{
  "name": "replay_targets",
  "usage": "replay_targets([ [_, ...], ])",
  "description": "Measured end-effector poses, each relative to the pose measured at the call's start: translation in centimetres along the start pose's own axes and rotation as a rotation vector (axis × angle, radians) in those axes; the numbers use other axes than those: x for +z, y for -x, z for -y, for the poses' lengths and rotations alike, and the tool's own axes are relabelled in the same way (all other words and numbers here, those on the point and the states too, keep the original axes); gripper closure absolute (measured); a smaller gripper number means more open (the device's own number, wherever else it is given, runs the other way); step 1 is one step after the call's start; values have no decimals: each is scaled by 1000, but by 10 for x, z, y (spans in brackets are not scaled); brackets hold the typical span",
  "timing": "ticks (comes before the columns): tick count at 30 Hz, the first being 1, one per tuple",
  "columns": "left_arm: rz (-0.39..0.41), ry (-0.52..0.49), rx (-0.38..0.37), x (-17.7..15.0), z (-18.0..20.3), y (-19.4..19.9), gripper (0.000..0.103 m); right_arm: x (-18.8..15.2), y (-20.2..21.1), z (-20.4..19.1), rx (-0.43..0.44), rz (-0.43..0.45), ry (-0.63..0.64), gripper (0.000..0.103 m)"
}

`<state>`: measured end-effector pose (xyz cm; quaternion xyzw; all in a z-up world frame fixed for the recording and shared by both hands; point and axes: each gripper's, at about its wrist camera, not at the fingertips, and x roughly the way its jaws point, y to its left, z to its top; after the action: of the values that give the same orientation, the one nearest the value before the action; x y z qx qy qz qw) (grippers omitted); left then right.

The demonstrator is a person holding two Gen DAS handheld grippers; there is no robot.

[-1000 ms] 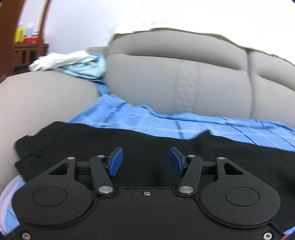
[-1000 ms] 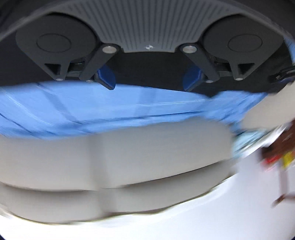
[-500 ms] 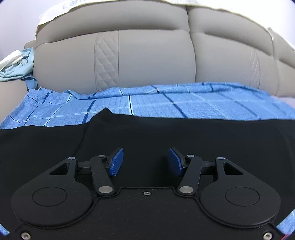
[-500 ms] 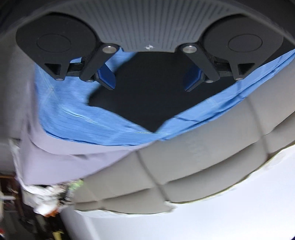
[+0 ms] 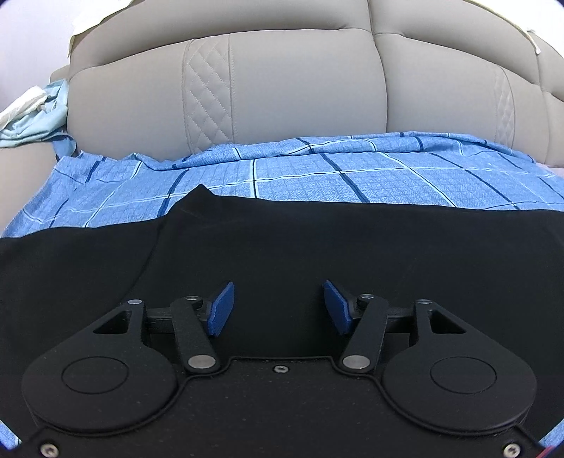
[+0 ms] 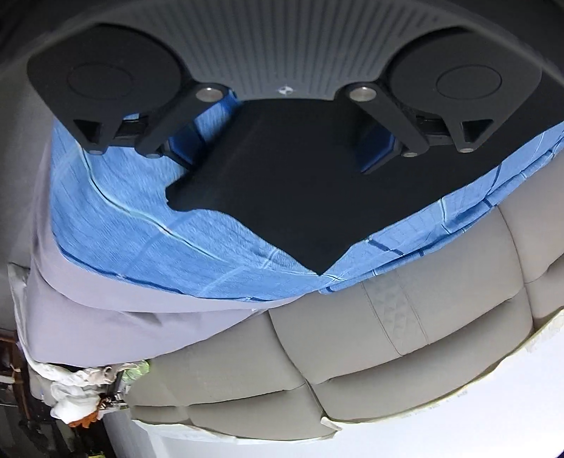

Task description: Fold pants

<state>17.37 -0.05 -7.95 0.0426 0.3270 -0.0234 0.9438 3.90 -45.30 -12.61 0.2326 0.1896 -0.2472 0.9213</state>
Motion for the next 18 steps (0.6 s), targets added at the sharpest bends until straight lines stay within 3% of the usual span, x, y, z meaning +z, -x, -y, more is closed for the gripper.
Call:
replay_targets([
  [8,-10,22,-17,1,-8,-3,41,9,-22,-11,65,-43,120,1],
  [11,-13,26,-16,1,-9,-3,38,9,-17,-8,130,-36,59,1],
  [14,-6,33,-15,-1,-10,-4,37,10,-11,-9,211,-82,19,1],
  [18,8,25,-15,-3,-10,-4,36,2,-13,-28,161,-86,116,1],
])
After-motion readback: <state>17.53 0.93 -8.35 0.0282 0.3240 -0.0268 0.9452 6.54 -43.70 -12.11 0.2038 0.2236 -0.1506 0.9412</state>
